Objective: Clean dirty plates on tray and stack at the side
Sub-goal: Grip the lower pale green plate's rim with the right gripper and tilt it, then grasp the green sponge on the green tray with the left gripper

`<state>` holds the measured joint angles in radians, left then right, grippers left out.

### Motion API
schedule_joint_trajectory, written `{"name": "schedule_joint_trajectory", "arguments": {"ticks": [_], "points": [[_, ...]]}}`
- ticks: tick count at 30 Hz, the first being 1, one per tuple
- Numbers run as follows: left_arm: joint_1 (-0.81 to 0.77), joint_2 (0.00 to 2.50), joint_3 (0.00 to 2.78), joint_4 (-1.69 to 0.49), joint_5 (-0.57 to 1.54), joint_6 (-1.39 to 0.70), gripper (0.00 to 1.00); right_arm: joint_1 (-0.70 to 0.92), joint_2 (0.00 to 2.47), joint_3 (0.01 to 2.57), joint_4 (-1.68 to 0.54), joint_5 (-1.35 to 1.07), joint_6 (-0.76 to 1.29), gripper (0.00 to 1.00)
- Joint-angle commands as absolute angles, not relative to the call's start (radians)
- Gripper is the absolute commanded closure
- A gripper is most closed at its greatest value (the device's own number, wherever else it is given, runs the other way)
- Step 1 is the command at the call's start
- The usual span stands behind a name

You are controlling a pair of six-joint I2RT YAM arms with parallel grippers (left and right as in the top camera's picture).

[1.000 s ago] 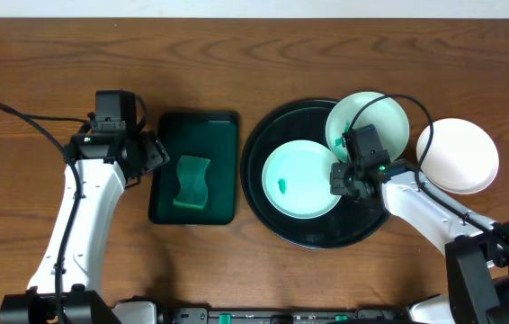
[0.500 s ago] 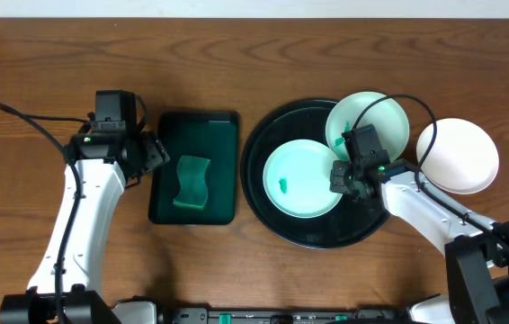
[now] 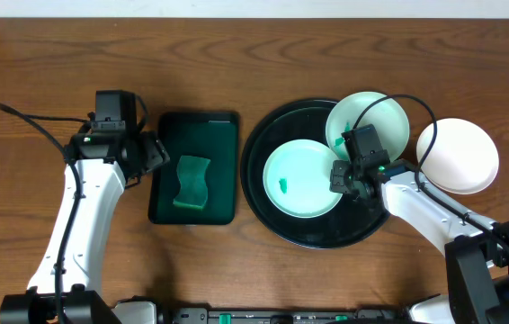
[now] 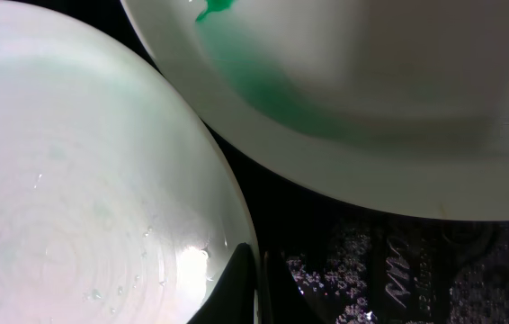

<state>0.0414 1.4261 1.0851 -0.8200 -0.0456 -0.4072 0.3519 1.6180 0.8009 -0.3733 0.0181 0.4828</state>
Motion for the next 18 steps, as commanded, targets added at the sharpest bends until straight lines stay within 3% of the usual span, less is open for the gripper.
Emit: {"name": "schedule_joint_trajectory", "arguments": {"ticks": [1, 8, 18], "points": [[0.044, 1.424, 1.097, -0.887, 0.061, -0.409, 0.18, 0.355, 1.608, 0.791, -0.369, 0.051, 0.501, 0.99], [0.024, 1.424, 1.070, -0.915, 0.178, -0.405, 0.18, 0.355, 1.608, 0.791, -0.369, 0.051, 0.501, 0.99], [-0.099, 1.424, 1.047, -0.886, 0.176, -0.334, 0.20, 0.355, 1.608, 0.791, -0.370, 0.051, 0.501, 0.99]]}}
